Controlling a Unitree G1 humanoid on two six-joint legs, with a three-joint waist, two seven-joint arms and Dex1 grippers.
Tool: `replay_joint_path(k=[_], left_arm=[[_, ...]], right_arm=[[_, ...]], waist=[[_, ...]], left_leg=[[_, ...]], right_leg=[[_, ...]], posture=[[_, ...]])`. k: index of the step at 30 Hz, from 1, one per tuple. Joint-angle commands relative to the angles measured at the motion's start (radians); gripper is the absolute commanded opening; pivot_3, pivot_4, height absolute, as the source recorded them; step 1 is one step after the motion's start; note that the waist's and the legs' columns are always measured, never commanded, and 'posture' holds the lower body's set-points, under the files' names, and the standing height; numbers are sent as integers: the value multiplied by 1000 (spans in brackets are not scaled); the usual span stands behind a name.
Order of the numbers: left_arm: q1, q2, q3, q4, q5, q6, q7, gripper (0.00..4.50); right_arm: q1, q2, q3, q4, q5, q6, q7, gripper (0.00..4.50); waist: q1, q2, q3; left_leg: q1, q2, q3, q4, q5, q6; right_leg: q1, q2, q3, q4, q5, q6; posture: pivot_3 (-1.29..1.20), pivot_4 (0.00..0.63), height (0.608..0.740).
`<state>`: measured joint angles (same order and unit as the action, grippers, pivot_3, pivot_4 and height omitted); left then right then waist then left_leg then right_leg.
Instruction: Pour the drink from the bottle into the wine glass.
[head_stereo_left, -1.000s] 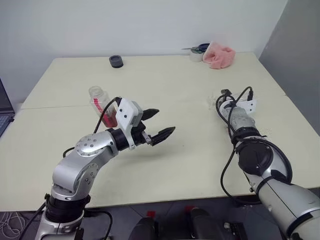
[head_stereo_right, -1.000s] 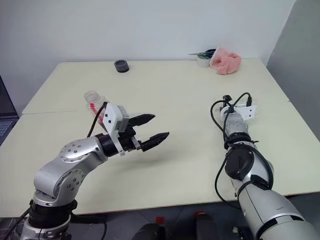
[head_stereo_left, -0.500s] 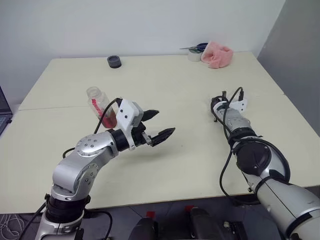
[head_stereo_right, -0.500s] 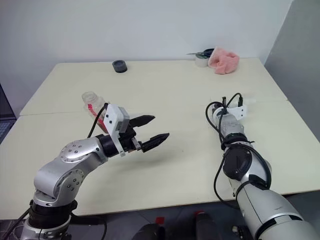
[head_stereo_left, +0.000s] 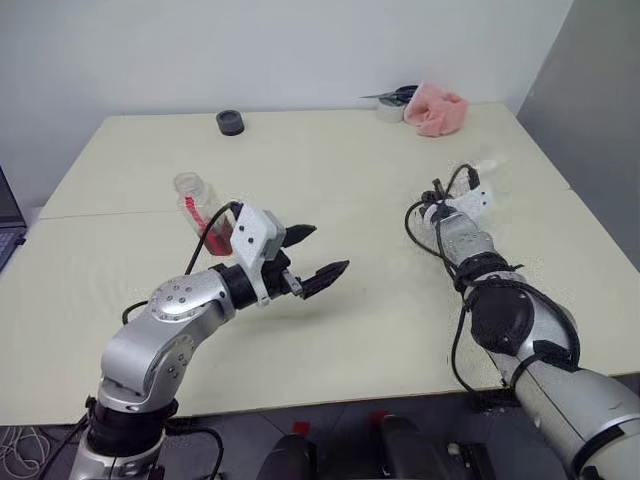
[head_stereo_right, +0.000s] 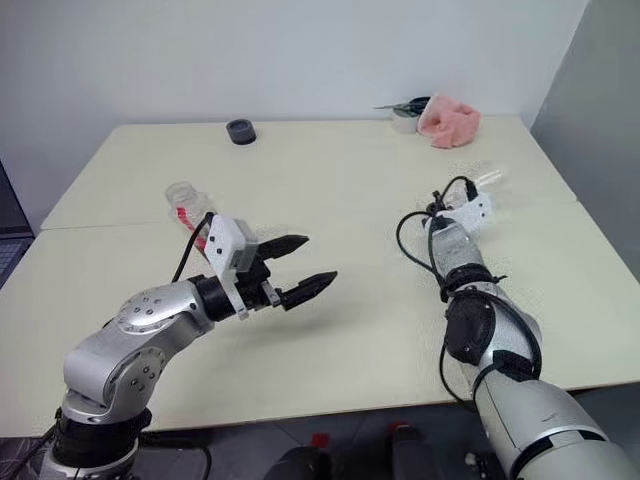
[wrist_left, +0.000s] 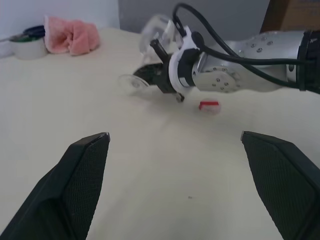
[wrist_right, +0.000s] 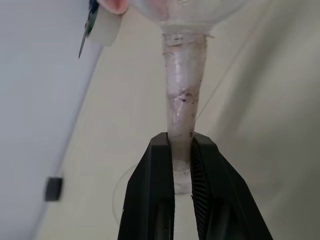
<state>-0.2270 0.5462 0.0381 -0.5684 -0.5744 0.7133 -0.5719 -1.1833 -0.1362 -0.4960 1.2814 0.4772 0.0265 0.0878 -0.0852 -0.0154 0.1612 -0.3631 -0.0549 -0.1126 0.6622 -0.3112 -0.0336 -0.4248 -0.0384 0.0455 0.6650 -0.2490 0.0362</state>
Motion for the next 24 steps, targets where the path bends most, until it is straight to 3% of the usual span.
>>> replay_joint_path(k=[1, 4, 10, 15, 24], left_arm=[[92, 24, 61, -88, -24, -4, 5, 4500], [176, 37, 79, -128, -23, -14, 9, 4500], [218, 9, 105, -152, -4, -35, 79, 4500], [283, 3, 102, -191, 3, -44, 101, 4500], [327, -1, 118, -194, 7, -67, 115, 4500]], right_arm=[[53, 47, 224, -132, -208, -108, 135, 168], [162, 77, 375, -211, -344, -207, 179, 168], [301, 92, 477, -207, -465, -278, 129, 168], [351, 97, 476, -185, -472, -261, 123, 168], [447, 70, 505, -315, -475, -201, 202, 168]], waist=[[-6, 0, 0], [-5, 0, 0], [21, 0, 0], [26, 0, -1], [37, 0, -5]], left_leg=[[0, 1, 0, -1, 0, 0], [0, 2, -1, -1, 0, 0], [1, -1, -6, 2, 0, 0], [2, -1, -7, 1, 0, -1], [3, -2, -10, 1, 0, 0]], right_leg=[[-1, 0, 1, 0, 0, 0], [-1, 1, 0, 0, 0, 0], [2, 0, -2, 0, 0, 0], [3, 0, -3, 0, 0, 0], [5, 0, -4, -1, 0, 0]], posture=[[0, 150, 740], [0, 150, 740], [0, 150, 740], [0, 150, 740], [0, 150, 740]])
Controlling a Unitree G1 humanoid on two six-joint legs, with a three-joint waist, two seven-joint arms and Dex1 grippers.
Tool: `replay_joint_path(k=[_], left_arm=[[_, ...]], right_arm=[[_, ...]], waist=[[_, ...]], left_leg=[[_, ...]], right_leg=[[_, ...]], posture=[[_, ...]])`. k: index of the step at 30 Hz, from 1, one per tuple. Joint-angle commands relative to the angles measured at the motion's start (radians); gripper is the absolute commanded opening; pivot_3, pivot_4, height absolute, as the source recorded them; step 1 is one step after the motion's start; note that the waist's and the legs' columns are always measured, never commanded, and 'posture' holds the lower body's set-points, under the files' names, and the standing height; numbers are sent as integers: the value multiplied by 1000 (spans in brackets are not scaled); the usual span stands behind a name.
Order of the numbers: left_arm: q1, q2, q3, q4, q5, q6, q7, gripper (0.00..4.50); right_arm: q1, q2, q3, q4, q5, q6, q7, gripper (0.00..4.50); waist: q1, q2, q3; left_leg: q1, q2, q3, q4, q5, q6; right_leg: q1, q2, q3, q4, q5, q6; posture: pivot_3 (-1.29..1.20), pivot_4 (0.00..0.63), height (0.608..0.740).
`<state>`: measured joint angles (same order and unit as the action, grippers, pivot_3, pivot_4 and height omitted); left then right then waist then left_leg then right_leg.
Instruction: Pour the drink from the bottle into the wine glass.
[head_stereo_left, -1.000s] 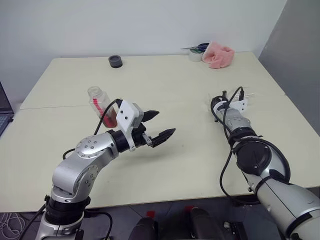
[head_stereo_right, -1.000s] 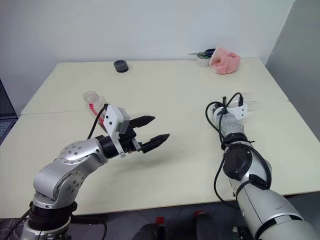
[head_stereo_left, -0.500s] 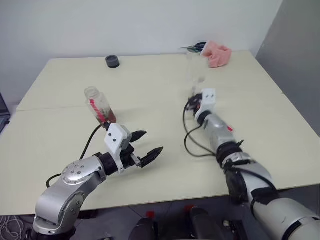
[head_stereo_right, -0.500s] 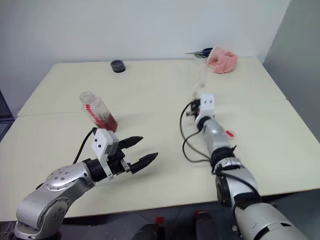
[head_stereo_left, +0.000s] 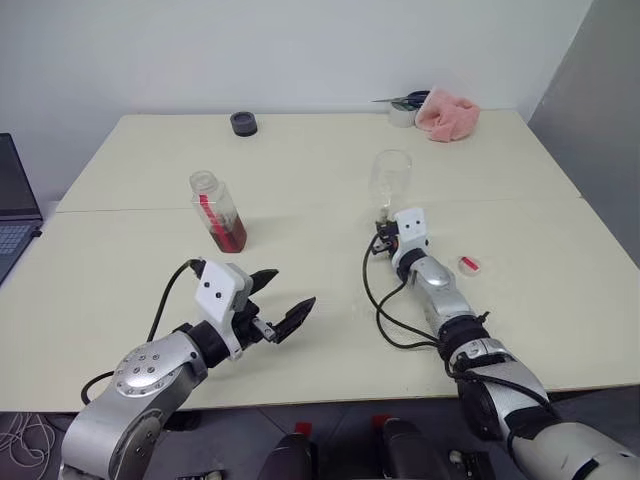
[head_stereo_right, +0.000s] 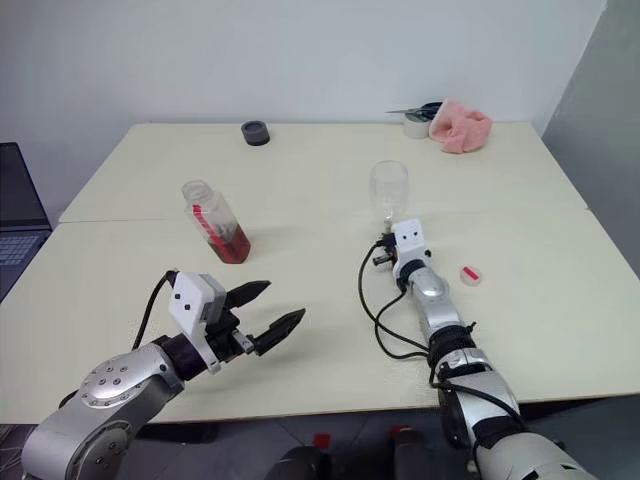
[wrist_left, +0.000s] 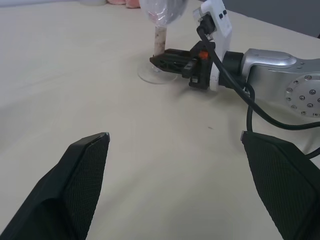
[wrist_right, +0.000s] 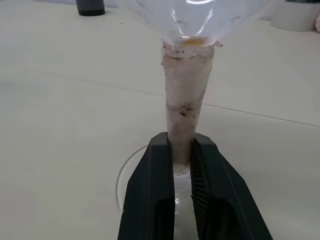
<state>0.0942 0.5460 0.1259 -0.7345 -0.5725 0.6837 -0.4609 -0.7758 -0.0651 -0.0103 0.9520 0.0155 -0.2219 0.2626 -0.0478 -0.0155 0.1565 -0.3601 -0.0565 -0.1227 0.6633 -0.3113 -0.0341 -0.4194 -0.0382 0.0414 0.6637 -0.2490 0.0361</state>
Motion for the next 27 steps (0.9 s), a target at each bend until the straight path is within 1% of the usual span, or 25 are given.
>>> replay_joint_path(k=[1, 5, 8, 11, 16, 19, 27], left_arm=[[7, -5, 32, -26, 13, -49, 8, 4500], [62, -47, 62, -67, 25, -87, 61, 4500], [112, -56, 86, -95, 26, -96, 76, 4500], [154, -66, 125, -114, 11, -95, 94, 4500], [154, -72, 145, -122, 14, -97, 117, 4500], [179, -78, 156, -145, 13, -95, 130, 4500], [202, -82, 152, -169, 13, -91, 152, 4500]], right_arm=[[38, 1, 22, 8, -16, 43, 29, 168], [-4, 36, 88, -11, -89, -110, -6, 168], [-51, 77, 117, 31, -126, -171, -36, 168], [-136, 147, 126, 132, -143, -185, -59, 168], [-204, 202, 111, 240, -143, -190, -63, 168], [-221, 225, 107, 268, -139, -190, -49, 168], [-228, 250, 81, 293, -116, -171, -27, 168]], waist=[[0, 0, 0], [-6, 0, 0], [-17, 0, 0], [-32, 0, 1], [-24, 1, 1], [-10, 1, 1], [-10, 1, 1]], left_leg=[[0, 0, 0, 0, 0, 0], [0, 0, 1, 0, 0, 0], [0, 2, 2, -2, 0, 0], [0, 3, 3, -2, 0, 0], [0, 3, 0, -1, 0, 0], [-1, 1, -1, 0, 0, 0], [-1, 2, -1, -1, 0, 0]], right_leg=[[0, 0, 0, 0, 0, 0], [-1, 0, 0, 0, 0, 0], [-2, 1, 1, 0, 0, 0], [-3, 1, 1, 1, 1, -1], [-2, 2, 0, 1, 1, -3], [-2, 2, 0, 0, 1, -2], [-2, 2, 0, 0, 1, -3]], posture=[[0, 150, 740], [0, 150, 740], [0, 150, 740], [0, 150, 740], [0, 150, 740], [0, 150, 740], [0, 150, 740]])
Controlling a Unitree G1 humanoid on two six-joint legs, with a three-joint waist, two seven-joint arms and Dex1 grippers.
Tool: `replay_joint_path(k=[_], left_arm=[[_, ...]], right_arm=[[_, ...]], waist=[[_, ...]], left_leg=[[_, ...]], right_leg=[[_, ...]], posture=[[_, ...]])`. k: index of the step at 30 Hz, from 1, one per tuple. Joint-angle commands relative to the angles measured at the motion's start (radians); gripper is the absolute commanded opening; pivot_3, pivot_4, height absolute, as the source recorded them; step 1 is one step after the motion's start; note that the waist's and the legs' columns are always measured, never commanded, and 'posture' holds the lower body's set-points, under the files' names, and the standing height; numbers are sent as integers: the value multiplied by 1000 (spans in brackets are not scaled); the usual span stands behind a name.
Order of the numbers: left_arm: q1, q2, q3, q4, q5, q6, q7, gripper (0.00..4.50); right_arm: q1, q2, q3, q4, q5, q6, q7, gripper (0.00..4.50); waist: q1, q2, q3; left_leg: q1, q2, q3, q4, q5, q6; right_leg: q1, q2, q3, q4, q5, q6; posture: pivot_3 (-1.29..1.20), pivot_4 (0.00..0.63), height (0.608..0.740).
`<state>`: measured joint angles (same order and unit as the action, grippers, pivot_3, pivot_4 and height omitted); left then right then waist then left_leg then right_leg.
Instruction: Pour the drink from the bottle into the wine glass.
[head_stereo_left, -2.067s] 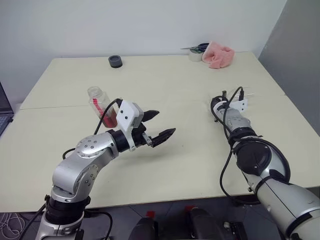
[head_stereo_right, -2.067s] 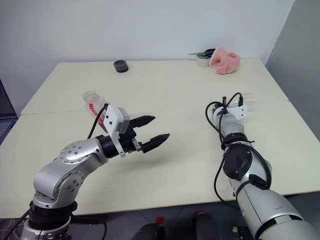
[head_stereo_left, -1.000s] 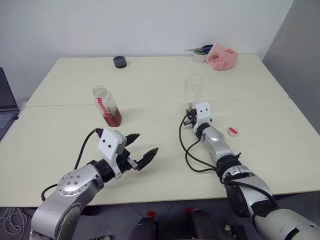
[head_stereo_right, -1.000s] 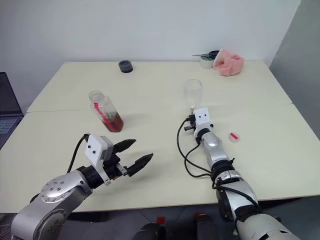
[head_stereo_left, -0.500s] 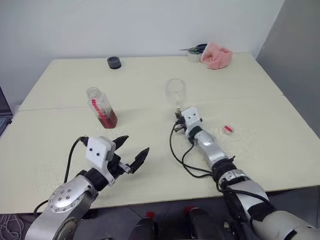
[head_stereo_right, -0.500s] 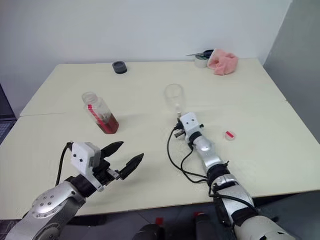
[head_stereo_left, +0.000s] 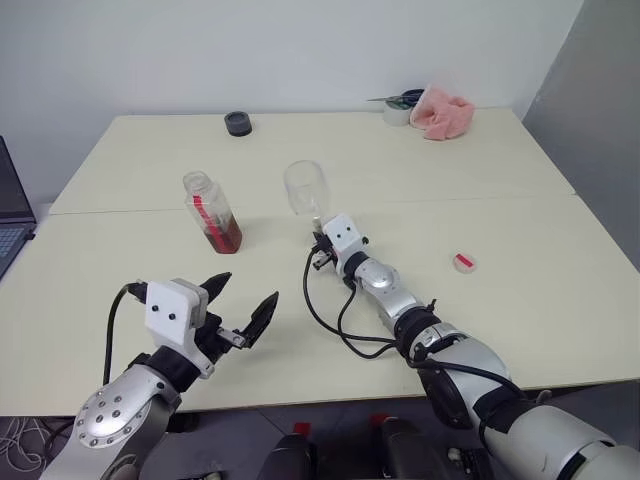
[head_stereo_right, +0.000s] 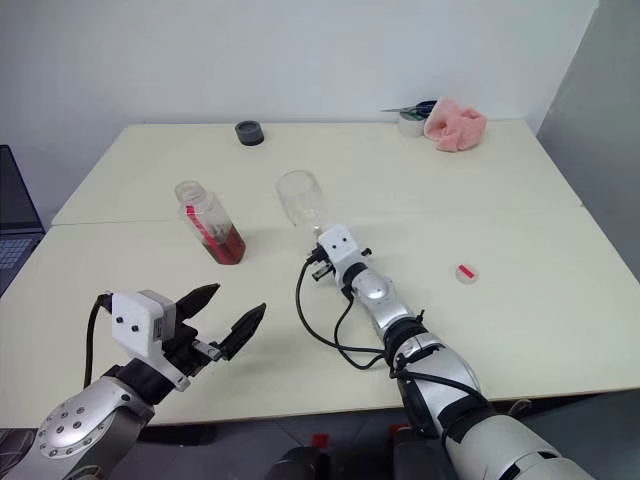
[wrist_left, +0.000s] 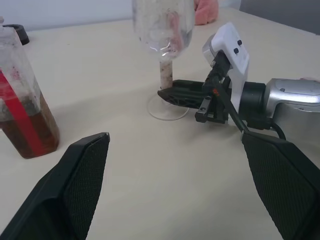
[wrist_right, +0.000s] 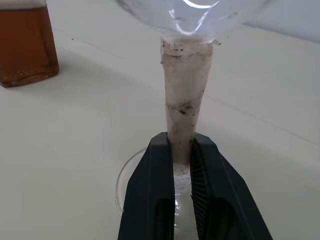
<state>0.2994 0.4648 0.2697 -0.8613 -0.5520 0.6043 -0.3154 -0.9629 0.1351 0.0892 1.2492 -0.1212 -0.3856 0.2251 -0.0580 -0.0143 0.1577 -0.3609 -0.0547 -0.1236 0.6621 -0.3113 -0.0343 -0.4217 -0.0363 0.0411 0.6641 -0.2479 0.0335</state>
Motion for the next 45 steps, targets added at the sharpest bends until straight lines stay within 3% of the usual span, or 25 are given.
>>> replay_joint_path(k=[1, 11, 24, 32, 37, 41, 45], left_arm=[[-5, 2, 6, -40, -5, -12, 6, 4500], [-57, 10, -7, -23, -8, 7, 8, 4500], [-89, 16, -21, -26, -12, 38, 3, 4500], [-97, 16, -22, -27, -15, 46, 4, 4500], [-87, 0, 8, 9, -8, 34, 15, 4500], [-146, -20, 32, 171, 55, -33, 35, 4500], [-216, -30, 43, 289, 101, -90, 47, 4500]], right_arm=[[-41, 50, -19, -3, 22, -6, 14, 168], [-32, 49, -26, -5, 36, 4, 35, 168], [-5, 36, -17, -13, 24, -4, 41, 4441], [25, 12, -12, -41, 29, -14, 83, 4441], [160, -118, -11, -218, 47, 1, 214, 4441], [360, -315, -26, -624, 98, 109, 379, 4441], [488, -433, 1, -978, 173, 261, 498, 4441]], waist=[[0, 0, 0], [0, 0, 0], [0, 0, 0], [0, 0, 0], [7, 0, 0], [29, 1, 0], [28, 1, 1]], left_leg=[[0, 0, 0, 0, 0, 0], [0, 0, 0, 0, 0, 0], [0, 0, 0, 0, 0, 0], [0, 0, 0, 0, 0, 0], [0, -1, 0, 1, 0, 0], [0, -2, -1, 1, 0, 0], [-1, -1, -3, 1, 0, 0]], right_leg=[[0, 0, 0, 0, 0, 0], [0, 0, 0, 0, 0, 0], [0, 0, 0, 0, 0, 0], [0, 0, 0, 0, 0, 0], [1, 0, 0, 0, 0, 0], [2, 0, -1, -1, 0, 0], [2, -1, -2, -2, 0, 1]], posture=[[0, 150, 740], [0, 150, 740], [0, 150, 740], [0, 150, 740], [0, 150, 740], [0, 150, 740], [0, 150, 740]])
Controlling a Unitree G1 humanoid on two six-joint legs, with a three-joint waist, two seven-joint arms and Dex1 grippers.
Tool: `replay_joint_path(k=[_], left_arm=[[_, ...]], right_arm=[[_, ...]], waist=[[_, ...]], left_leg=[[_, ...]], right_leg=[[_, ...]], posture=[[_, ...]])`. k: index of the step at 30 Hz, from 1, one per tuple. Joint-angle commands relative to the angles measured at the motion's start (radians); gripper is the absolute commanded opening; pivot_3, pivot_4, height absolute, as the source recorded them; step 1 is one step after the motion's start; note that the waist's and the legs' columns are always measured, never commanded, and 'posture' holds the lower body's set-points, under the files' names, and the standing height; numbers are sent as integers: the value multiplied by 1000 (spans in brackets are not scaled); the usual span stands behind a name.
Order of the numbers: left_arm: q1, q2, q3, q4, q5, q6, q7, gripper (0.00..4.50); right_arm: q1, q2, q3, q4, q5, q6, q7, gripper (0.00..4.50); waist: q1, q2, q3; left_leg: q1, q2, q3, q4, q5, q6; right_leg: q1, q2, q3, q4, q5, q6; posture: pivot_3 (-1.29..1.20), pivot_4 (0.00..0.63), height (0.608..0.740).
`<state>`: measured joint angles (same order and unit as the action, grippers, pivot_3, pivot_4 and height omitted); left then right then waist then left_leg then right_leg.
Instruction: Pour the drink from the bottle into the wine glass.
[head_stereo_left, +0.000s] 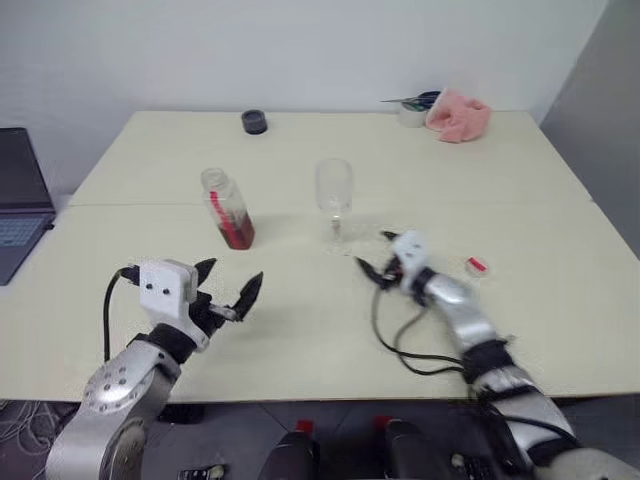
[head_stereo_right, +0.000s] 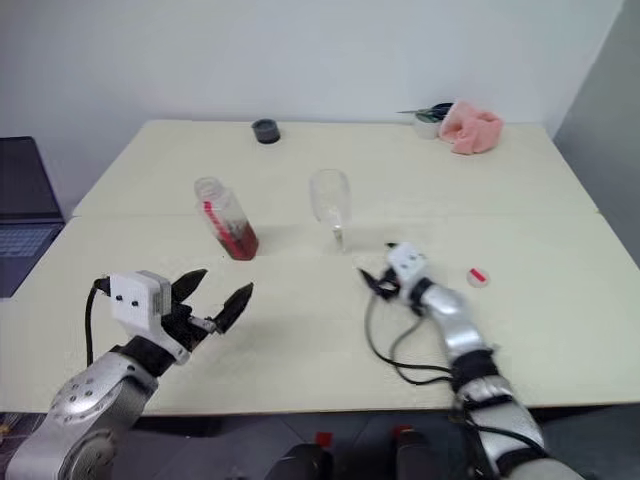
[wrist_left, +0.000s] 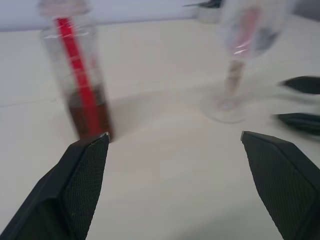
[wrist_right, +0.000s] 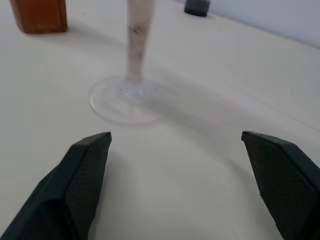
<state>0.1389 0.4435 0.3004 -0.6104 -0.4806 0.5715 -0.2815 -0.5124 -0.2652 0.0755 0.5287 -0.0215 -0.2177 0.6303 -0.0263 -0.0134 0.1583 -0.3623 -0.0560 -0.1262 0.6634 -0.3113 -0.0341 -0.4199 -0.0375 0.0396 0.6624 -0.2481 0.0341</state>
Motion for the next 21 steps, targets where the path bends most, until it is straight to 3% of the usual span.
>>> replay_joint_path(k=[1, 5, 11, 21], left_arm=[[-78, -14, 15, 66, 41, -70, 24, 4500], [-150, -21, 26, 164, 80, -105, 49, 4500], [-218, -5, 23, 261, 138, -158, 54, 4500], [-267, -6, 14, 320, 165, -184, 46, 4500]], right_arm=[[66, -58, 25, -349, 110, 143, 134, 4441], [115, -142, 40, -658, 308, 398, 267, 4441], [61, -220, 6, -872, 504, 655, 304, 4441], [20, -177, 5, -921, 556, 743, 204, 4441]], waist=[[-7, 0, 0], [-21, 0, 0], [0, -1, 0], [2, -1, 0]], left_leg=[[0, 1, 0, 0, 0, 0], [2, 7, 2, -1, 0, -1], [0, 5, 1, 0, -1, -1], [-1, 3, -1, 0, -1, -1]], right_leg=[[0, 0, 0, 0, 0, 0], [-1, 3, 1, 0, 0, 0], [0, 2, -1, 0, 0, -1], [-1, 0, -1, -1, 0, 0]], posture=[[0, 150, 740], [0, 150, 740], [0, 150, 740], [0, 150, 740]])
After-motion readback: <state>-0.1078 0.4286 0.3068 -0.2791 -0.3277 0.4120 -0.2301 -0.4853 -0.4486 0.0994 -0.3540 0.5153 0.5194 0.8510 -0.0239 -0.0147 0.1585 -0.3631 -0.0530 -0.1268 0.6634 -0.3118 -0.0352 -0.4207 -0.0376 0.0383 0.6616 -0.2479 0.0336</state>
